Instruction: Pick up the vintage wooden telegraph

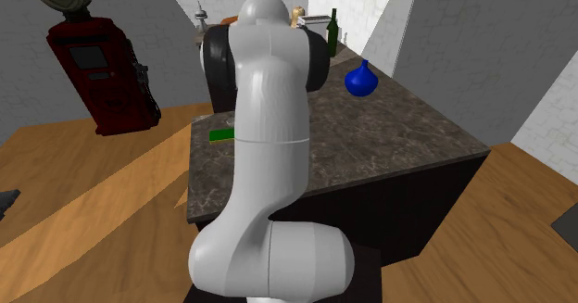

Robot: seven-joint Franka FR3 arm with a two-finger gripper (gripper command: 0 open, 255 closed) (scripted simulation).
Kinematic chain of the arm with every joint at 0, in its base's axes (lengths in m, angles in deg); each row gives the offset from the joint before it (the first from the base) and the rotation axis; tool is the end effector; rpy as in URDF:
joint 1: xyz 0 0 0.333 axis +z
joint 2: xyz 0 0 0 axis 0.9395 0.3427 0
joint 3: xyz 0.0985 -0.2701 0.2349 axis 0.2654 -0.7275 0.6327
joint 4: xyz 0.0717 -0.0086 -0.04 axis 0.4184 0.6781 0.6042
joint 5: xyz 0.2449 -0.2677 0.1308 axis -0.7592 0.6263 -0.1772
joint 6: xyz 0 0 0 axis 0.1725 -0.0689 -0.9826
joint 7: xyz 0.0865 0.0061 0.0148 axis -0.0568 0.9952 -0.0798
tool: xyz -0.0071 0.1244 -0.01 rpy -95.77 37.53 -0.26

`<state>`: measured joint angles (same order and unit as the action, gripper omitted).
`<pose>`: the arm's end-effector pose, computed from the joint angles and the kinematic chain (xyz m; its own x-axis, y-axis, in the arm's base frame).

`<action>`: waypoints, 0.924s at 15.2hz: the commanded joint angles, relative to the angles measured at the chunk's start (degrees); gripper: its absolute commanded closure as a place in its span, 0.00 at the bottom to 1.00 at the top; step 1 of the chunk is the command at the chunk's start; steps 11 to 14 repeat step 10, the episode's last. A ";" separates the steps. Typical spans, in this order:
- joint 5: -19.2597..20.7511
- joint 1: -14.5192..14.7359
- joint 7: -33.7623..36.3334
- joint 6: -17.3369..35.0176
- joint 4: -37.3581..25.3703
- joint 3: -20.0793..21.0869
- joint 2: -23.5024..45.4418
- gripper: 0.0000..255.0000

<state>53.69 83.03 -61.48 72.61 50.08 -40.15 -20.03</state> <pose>0.6586 0.2733 0.3695 0.8099 0.5861 0.0233 0.5842 -0.8024 -0.1219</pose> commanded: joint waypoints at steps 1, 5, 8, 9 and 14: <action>-0.10 -0.03 0.10 -1.17 -0.42 0.08 -0.79 1.00; -0.22 -0.08 0.25 -3.69 -1.82 0.18 -1.93 1.00; -0.30 -0.11 0.38 -5.63 -3.04 0.25 -2.66 1.00; -0.30 -0.11 0.38 -5.73 -3.09 0.25 -2.71 1.00; -0.30 -0.11 0.38 -5.73 -3.10 0.25 -2.70 1.00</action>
